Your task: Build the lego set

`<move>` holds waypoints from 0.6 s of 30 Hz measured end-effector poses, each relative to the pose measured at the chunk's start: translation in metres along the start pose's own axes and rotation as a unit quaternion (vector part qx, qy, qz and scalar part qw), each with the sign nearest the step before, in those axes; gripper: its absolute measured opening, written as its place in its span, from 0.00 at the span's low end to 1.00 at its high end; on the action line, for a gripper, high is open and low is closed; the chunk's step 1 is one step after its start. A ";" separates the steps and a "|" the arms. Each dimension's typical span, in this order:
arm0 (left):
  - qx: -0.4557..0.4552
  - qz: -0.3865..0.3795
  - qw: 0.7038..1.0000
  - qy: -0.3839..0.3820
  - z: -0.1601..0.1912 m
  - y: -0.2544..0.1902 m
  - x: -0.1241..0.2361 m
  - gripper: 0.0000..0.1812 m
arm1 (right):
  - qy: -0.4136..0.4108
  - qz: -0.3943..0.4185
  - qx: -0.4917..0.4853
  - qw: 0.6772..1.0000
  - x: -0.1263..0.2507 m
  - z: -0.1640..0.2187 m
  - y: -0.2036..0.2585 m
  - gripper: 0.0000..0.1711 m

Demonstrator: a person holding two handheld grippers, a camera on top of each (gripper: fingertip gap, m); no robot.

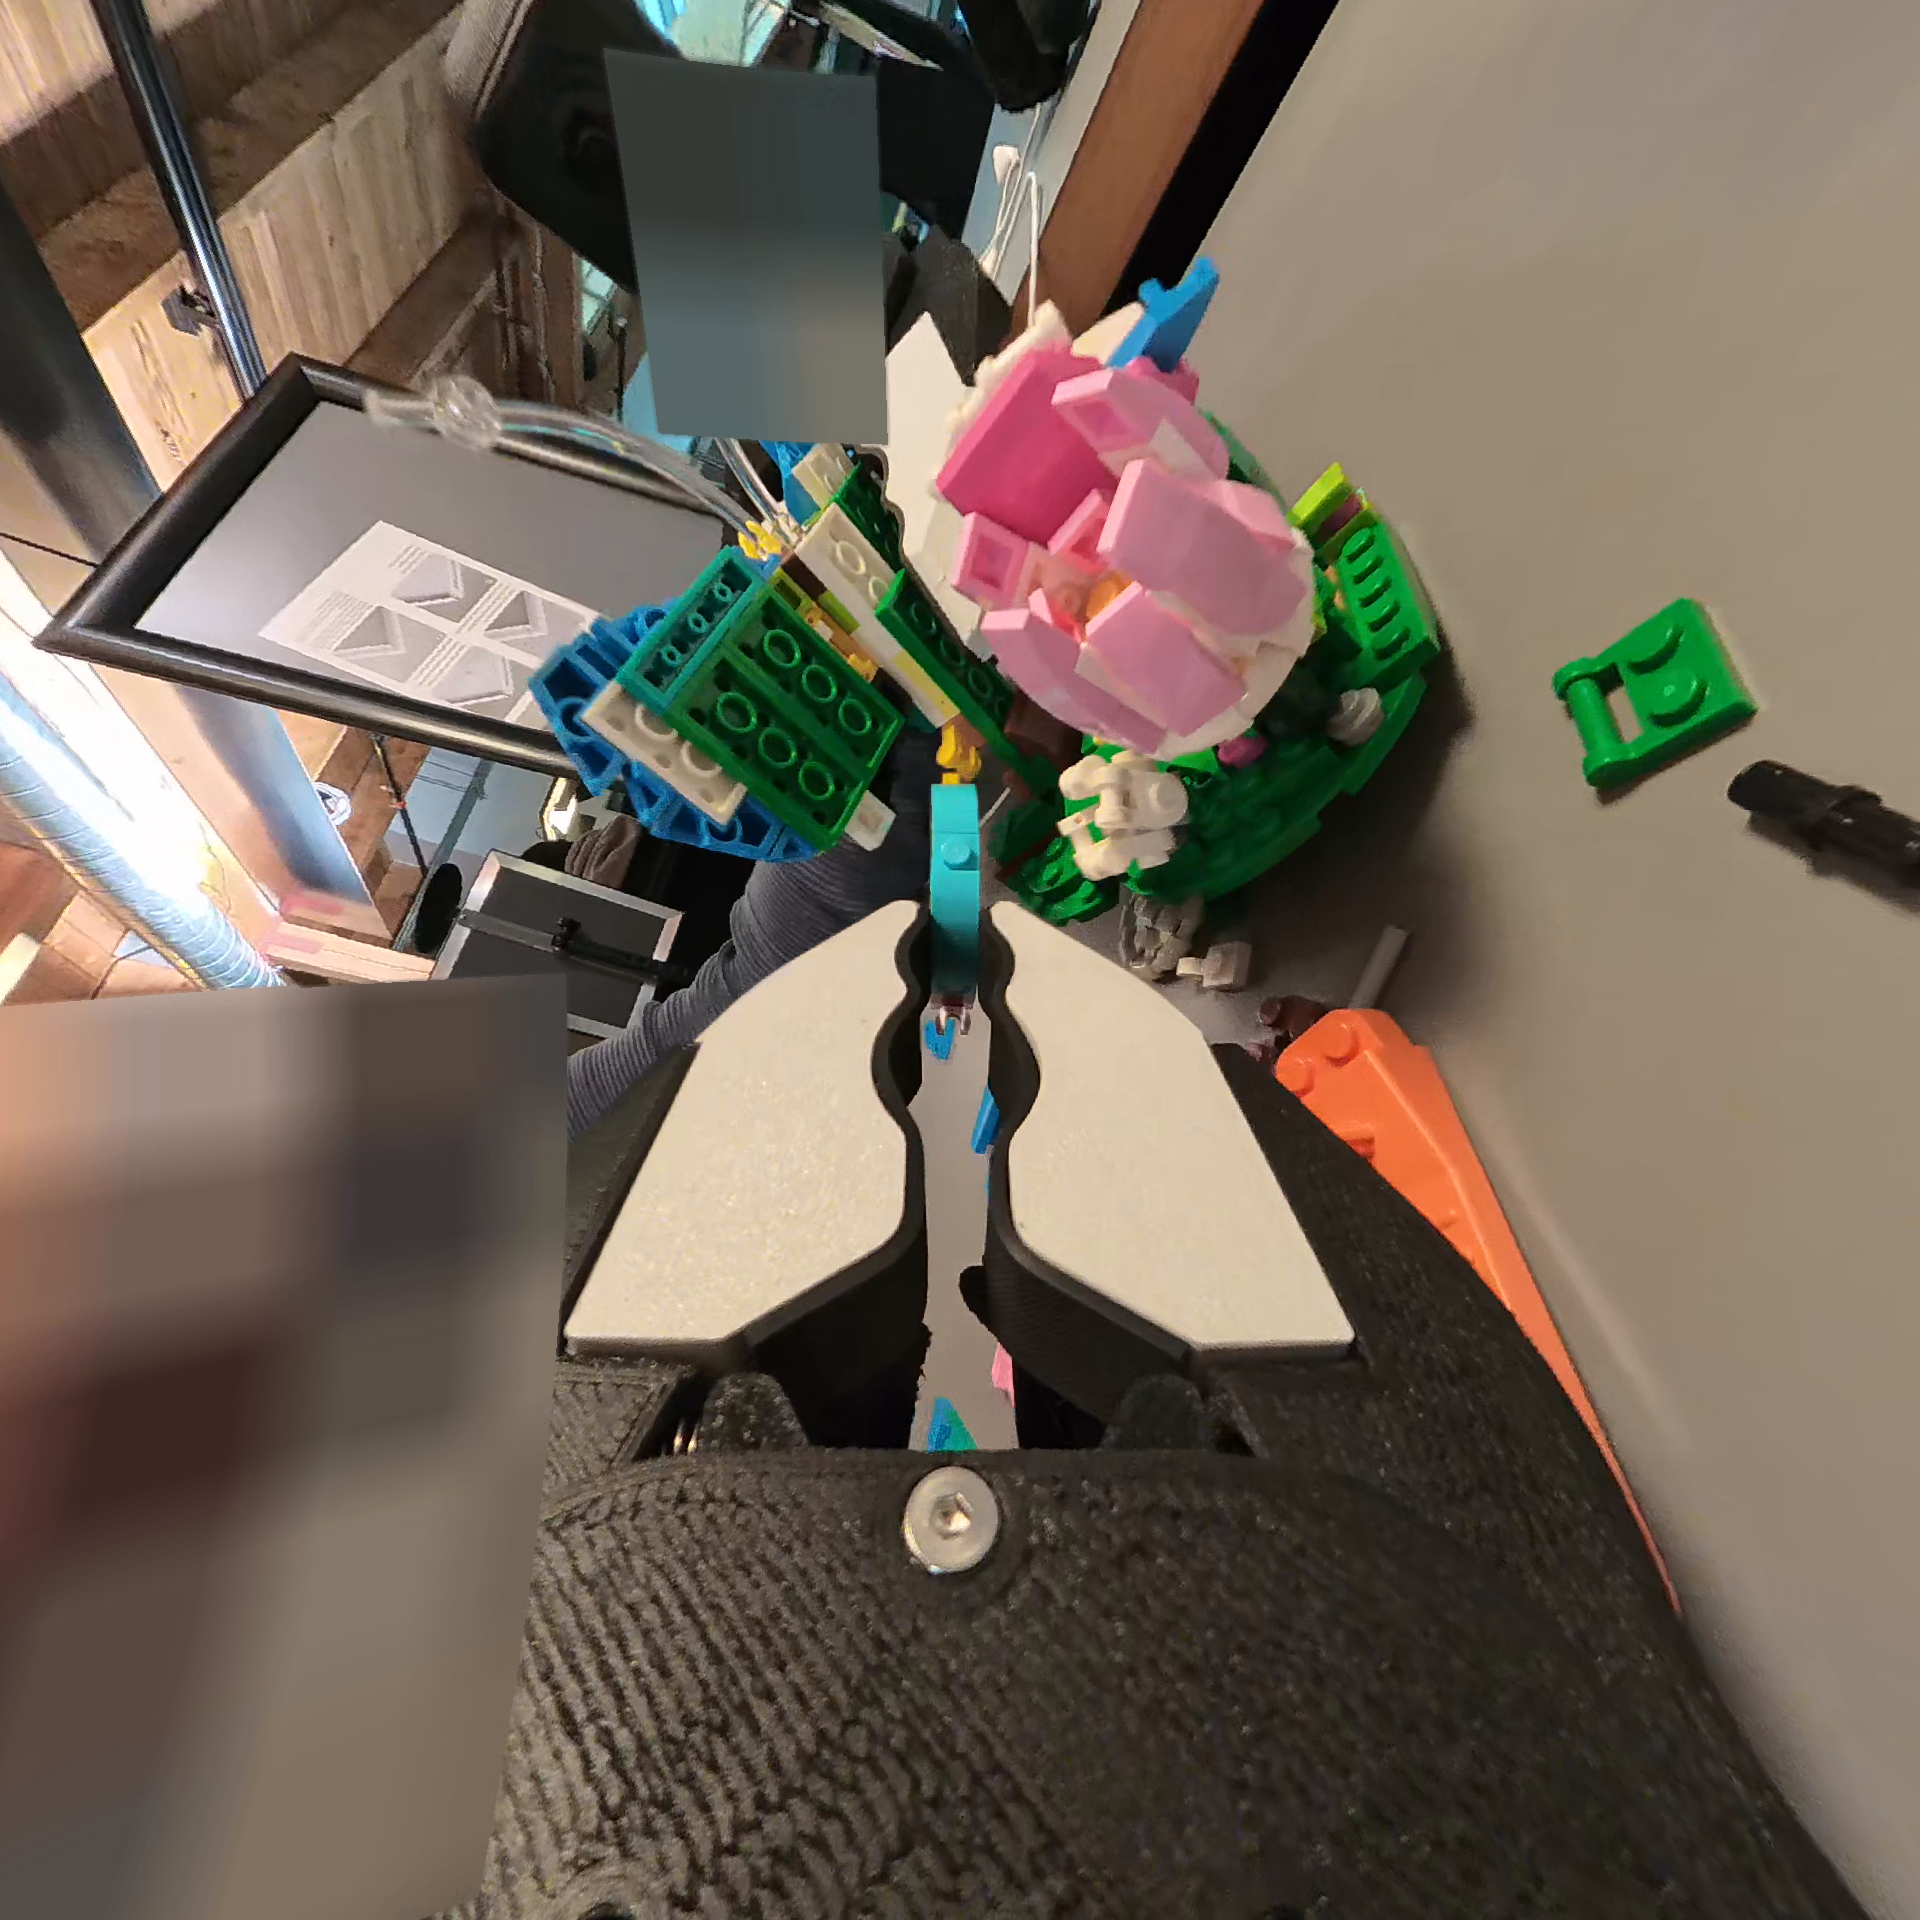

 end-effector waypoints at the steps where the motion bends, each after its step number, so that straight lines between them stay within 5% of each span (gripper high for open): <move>1: -0.005 -0.001 1.000 0.002 0.000 0.000 0.000 0.11 | -0.002 -0.002 -0.003 1.000 0.000 0.000 0.000 0.04; 18: 0.008 -0.017 1.000 0.017 0.001 0.002 -0.001 0.12 | -0.013 0.038 -0.022 0.999 0.007 0.006 0.001 0.04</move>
Point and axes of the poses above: each gripper's, where its closed fingertips meet, x back along the fingers, z out of its underside, y = z × x across the jaws, the point moved 10 cm from there along x, back along the fingers, and after that the axes turned 7 degrees about -z, right-handed, at the moved point
